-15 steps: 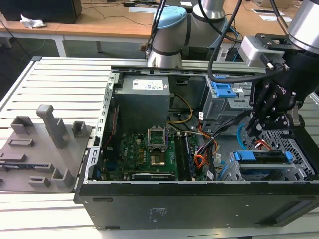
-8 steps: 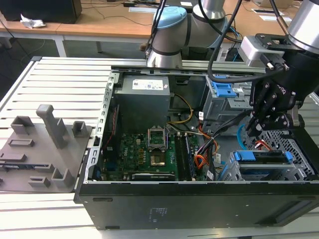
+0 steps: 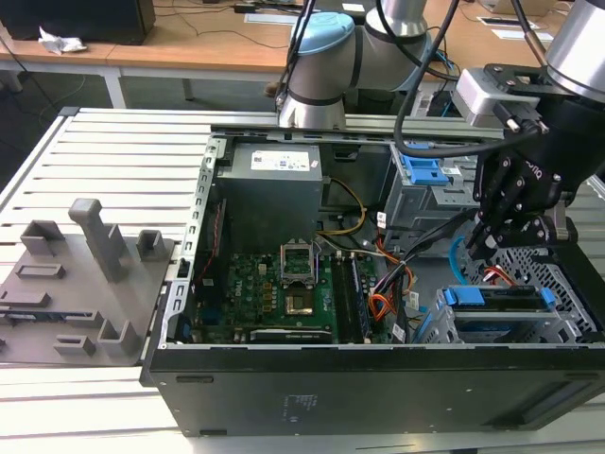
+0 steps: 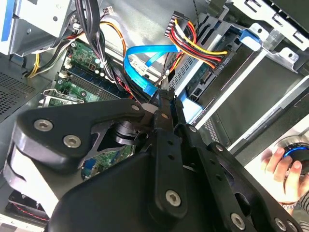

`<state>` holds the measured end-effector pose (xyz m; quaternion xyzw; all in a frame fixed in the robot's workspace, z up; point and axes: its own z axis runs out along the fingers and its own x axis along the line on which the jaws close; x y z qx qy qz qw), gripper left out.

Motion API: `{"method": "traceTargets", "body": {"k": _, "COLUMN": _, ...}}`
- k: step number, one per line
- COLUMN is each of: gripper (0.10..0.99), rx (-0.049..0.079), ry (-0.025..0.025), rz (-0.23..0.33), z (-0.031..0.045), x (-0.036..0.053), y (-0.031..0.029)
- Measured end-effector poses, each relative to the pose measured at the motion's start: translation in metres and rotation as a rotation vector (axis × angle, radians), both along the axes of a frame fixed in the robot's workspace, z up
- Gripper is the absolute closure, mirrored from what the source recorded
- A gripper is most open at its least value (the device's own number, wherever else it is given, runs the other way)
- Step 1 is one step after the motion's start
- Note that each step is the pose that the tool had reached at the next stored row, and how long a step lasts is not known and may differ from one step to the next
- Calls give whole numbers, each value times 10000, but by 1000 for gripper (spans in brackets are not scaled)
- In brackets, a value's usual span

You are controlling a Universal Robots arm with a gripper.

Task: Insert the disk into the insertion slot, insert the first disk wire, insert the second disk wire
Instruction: 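Insert the second disk wire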

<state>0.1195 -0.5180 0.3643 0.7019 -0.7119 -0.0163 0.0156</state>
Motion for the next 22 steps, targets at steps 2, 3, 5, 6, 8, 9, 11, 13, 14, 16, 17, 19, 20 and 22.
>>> {"method": "traceTargets", "body": {"k": 2, "gripper": 925, "rx": 0, "ry": 0, "rz": 217, "z": 0, "x": 0, "y": 0}}
{"method": "traceTargets", "body": {"k": 3, "gripper": 925, "rx": 1, "ry": 0, "rz": 480, "z": 0, "x": 0, "y": 0}}
{"method": "traceTargets", "body": {"k": 5, "gripper": 925, "rx": 0, "ry": 0, "rz": 733, "z": 0, "x": 0, "y": 0}}
{"method": "traceTargets", "body": {"k": 6, "gripper": 925, "rx": 0, "ry": 0, "rz": 859, "z": 0, "x": 0, "y": 0}}
{"method": "traceTargets", "body": {"k": 8, "gripper": 925, "rx": 0, "ry": 0, "rz": 887, "z": 0, "x": 0, "y": 0}}
{"method": "traceTargets", "body": {"k": 9, "gripper": 925, "rx": 0, "ry": 0, "rz": 888, "z": 0, "x": 0, "y": -5}}
{"method": "traceTargets", "body": {"k": 11, "gripper": 925, "rx": 0, "ry": 0, "rz": 888, "z": 0, "x": -1, "y": -35}}
{"method": "traceTargets", "body": {"k": 13, "gripper": 925, "rx": 5, "ry": 0, "rz": 889, "z": -1, "x": -3, "y": -89}}
{"method": "traceTargets", "body": {"k": 14, "gripper": 925, "rx": 10, "ry": -1, "rz": 888, "z": -1, "x": -3, "y": -114}}
{"method": "traceTargets", "body": {"k": 16, "gripper": 925, "rx": 36, "ry": -2, "rz": 881, "z": -11, "x": -3, "y": -170}}
{"method": "traceTargets", "body": {"k": 17, "gripper": 925, "rx": 38, "ry": -2, "rz": 877, "z": -21, "x": 2, "y": -189}}
{"method": "traceTargets", "body": {"k": 19, "gripper": 925, "rx": 37, "ry": -1, "rz": 867, "z": -39, "x": 17, "y": -211}}
{"method": "traceTargets", "body": {"k": 20, "gripper": 925, "rx": 39, "ry": 0, "rz": 857, "z": -61, "x": 37, "y": -237}}
{"method": "traceTargets", "body": {"k": 22, "gripper": 925, "rx": 38, "ry": 0, "rz": 856, "z": -73, "x": 49, "y": -258}}
